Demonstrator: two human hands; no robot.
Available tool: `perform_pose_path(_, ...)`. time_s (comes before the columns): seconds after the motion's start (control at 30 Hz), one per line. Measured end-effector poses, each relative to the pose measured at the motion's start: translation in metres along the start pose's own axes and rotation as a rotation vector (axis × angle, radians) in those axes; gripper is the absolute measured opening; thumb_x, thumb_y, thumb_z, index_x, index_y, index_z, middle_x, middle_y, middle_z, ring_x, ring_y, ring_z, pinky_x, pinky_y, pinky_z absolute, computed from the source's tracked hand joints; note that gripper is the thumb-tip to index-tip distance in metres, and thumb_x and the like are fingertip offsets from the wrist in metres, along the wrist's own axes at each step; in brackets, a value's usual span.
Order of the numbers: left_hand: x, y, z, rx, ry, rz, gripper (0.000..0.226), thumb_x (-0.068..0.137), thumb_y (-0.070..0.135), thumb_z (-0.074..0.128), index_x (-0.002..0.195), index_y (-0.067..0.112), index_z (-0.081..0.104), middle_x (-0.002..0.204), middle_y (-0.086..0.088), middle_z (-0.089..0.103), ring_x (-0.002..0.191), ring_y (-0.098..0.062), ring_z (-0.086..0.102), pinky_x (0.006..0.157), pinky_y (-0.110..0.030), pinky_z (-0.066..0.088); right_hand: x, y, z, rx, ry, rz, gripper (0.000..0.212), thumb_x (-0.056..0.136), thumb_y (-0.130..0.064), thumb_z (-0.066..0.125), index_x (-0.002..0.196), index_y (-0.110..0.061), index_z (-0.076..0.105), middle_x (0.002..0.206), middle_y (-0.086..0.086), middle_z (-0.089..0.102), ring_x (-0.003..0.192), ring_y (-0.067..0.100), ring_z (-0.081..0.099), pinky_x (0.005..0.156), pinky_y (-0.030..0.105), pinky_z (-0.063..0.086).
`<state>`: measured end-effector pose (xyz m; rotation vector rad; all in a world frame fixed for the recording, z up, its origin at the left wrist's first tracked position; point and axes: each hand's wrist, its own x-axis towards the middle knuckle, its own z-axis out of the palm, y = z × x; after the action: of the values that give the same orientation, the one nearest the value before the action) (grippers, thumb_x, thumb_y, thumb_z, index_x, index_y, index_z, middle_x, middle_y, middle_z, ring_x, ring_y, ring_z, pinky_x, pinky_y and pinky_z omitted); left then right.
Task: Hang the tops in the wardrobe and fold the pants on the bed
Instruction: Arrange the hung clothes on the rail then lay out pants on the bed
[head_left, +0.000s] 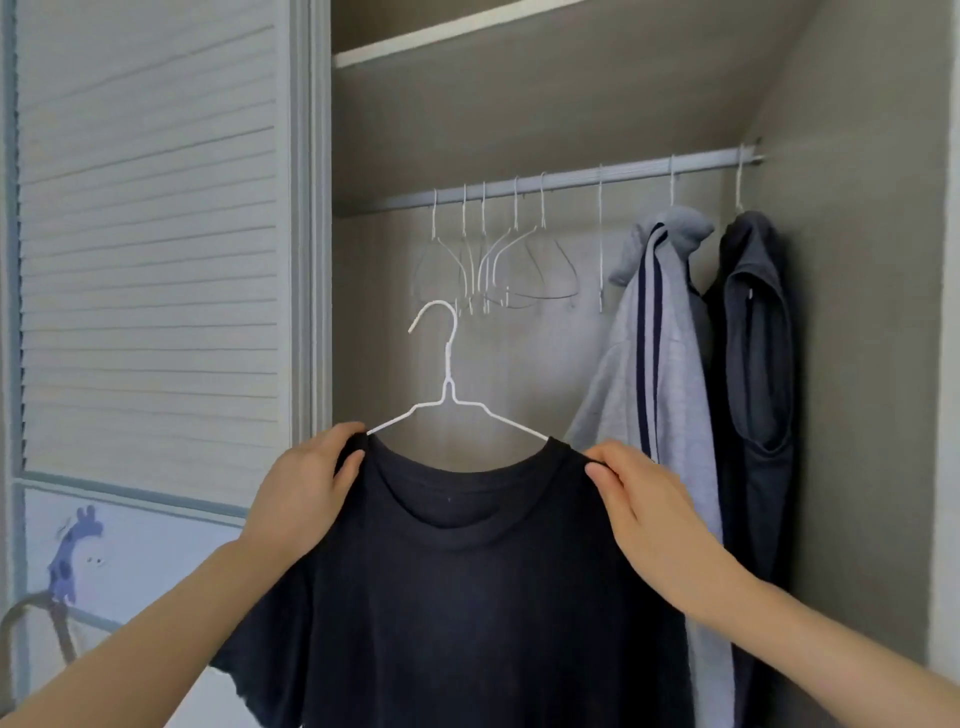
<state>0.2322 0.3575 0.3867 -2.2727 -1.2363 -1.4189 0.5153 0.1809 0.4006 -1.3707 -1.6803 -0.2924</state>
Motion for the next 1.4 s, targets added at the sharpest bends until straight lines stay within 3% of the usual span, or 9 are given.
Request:
perform_pose_path(0.2,0.004,0.068,0.035,-0.429,-0.376,0.128,0.069,0.091,0.052,0.057,0.148,0.052,0.017,0.159,0.022,0.012,0.146,0.004,0.01,0.121,-0.027,0.012,0.024,-0.021,-0.029,0.377,0.013,0.477,0.031,0.101,-0.027,0.038,0.074,-0.012,0.042,0.069,-0.003,0.048,0.065,0.003,0.045,0.067,0.017,0.046)
perform_pose_path(0.27,-0.001,0.092,0.041,-0.595,-0.527,0.18,0.07,0.086,0.066,0.054,0.143,0.065,0.014,0.154,0.036,0.012,0.143,0.013,0.009,0.122,-0.029,0.012,0.038,-0.034,-0.034,0.601,0.04,0.663,0.029,0.1,-0.026,0.039,0.095,-0.002,0.054,0.094,0.011,0.066,0.09,0.021,0.062,0.087,0.038,0.052)
perform_pose_path(0.43,-0.005,0.146,0.038,-0.943,-0.688,0.222,0.077,0.08,0.074,0.056,0.145,0.06,0.017,0.149,0.038,0.026,0.141,0.009,0.023,0.12,-0.037,0.023,0.078,-0.061,-0.045,0.674,0.207,0.714,0.025,0.1,-0.024,0.04,0.112,-0.007,0.054,0.092,0.012,0.06,0.078,0.022,0.055,0.069,0.029,0.046)
perform_pose_path(0.57,-0.007,0.178,0.03,-1.133,-0.772,0.21,0.103,0.068,0.076,0.067,0.149,0.056,0.006,0.141,0.048,0.026,0.137,0.016,0.024,0.108,-0.011,0.032,0.094,-0.065,-0.046,0.686,0.299,0.688,0.038,0.103,-0.024,0.036,0.131,0.0,0.045,0.09,0.007,0.054,0.083,0.023,0.053,0.084,0.032,0.043)
perform_pose_path(0.73,-0.015,0.201,0.041,-0.872,-0.579,0.236,0.113,0.074,0.035,0.076,0.151,0.049,-0.006,0.144,0.026,0.04,0.121,0.011,0.048,0.095,-0.012,0.044,0.101,-0.06,-0.044,0.634,0.443,0.626,0.041,0.102,-0.021,0.036,0.129,0.006,0.048,0.088,0.006,0.056,0.075,0.026,0.054,0.079,0.032,0.043)
perform_pose_path(0.87,-0.013,0.19,0.053,-0.766,-0.444,0.154,0.071,0.084,0.006,0.056,0.139,0.042,0.032,0.087,0.01,0.063,0.07,-0.01,0.064,0.056,-0.014,0.049,0.11,-0.046,-0.045,0.526,0.442,0.611,0.028,0.101,-0.02,0.035,0.074,-0.013,0.042,0.067,0.001,0.036,0.056,0.015,0.035,0.052,0.026,0.031)
perform_pose_path(1.0,0.001,0.173,0.062,-0.527,-0.319,0.143,0.019,0.084,0.006,0.051,0.075,0.022,0.055,0.067,0.002,0.06,0.061,-0.017,0.061,0.056,-0.03,0.052,0.125,-0.031,-0.051,0.363,0.446,0.52,0.035,0.1,-0.017,0.032,0.066,-0.018,0.023,0.061,-0.003,0.023,0.05,0.011,0.021,0.036,0.017,0.02)
perform_pose_path(1.2,0.031,0.161,0.078,-0.493,-0.29,0.117,0.016,0.096,0.02,0.056,0.095,0.012,0.07,0.078,0.001,0.067,0.063,-0.005,0.058,0.05,-0.006,0.039,0.162,-0.016,-0.065,0.25,0.46,0.476,0.037,0.1,-0.013,0.032,0.064,-0.021,0.023,0.058,-0.002,0.023,0.047,0.01,0.02,0.034,0.018,0.015)
perform_pose_path(1.4,0.069,0.175,0.091,-0.505,-0.247,0.142,0.018,0.098,0.022,0.054,0.097,0.012,0.069,0.084,-0.002,0.069,0.072,-0.012,0.064,0.059,-0.017,0.05,0.208,-0.003,-0.078,0.276,0.446,0.439,0.031,0.098,-0.016,0.036,0.067,-0.019,0.035,0.071,0.0,0.04,0.059,0.011,0.038,0.055,0.024,0.035)
